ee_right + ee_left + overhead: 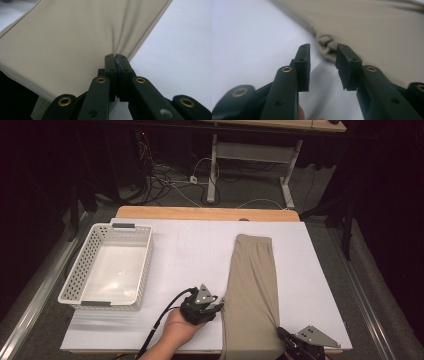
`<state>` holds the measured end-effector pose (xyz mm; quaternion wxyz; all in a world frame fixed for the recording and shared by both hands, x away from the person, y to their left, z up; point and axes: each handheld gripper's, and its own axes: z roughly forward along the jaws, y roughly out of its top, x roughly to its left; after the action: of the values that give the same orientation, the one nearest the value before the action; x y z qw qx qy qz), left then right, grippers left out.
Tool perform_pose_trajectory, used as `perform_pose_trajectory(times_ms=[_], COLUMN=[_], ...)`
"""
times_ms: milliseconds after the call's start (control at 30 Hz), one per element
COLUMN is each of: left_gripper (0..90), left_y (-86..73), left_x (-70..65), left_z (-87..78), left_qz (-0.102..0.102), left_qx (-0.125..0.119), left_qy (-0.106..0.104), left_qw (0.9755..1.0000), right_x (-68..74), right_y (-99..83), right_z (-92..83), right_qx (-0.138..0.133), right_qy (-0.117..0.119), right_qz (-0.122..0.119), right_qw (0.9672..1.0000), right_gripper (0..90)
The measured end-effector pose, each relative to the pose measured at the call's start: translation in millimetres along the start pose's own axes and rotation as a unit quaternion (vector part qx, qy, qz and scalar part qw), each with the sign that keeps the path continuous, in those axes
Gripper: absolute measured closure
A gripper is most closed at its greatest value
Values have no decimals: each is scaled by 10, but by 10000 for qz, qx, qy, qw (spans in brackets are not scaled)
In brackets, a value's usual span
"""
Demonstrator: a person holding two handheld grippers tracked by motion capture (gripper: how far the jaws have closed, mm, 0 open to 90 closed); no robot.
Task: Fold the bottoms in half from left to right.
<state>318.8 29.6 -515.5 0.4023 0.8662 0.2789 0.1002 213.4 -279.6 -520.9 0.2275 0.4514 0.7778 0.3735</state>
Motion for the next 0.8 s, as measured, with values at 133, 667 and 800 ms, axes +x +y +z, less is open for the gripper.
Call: perform_pose_trajectory(times_ms=[133, 667, 800], left_gripper=[670, 524, 641], left_y=[143, 132, 121], left_x=[-67, 114, 52], left_z=[-30, 201, 184], left_qz=[48, -665, -378], left_qx=[-354, 257, 290], left_qy=[-16, -68, 48], left_qw=[9994, 9974, 9989], right_x=[-2, -275, -369], right_y=[31, 531, 716], right_z=[-5, 399, 540], right_qx=[-54, -554, -703], right_qy=[61, 899, 1019], right_qz=[12, 86, 58], right_qw=[10000, 9944, 9923], right_gripper=[814, 263, 183])
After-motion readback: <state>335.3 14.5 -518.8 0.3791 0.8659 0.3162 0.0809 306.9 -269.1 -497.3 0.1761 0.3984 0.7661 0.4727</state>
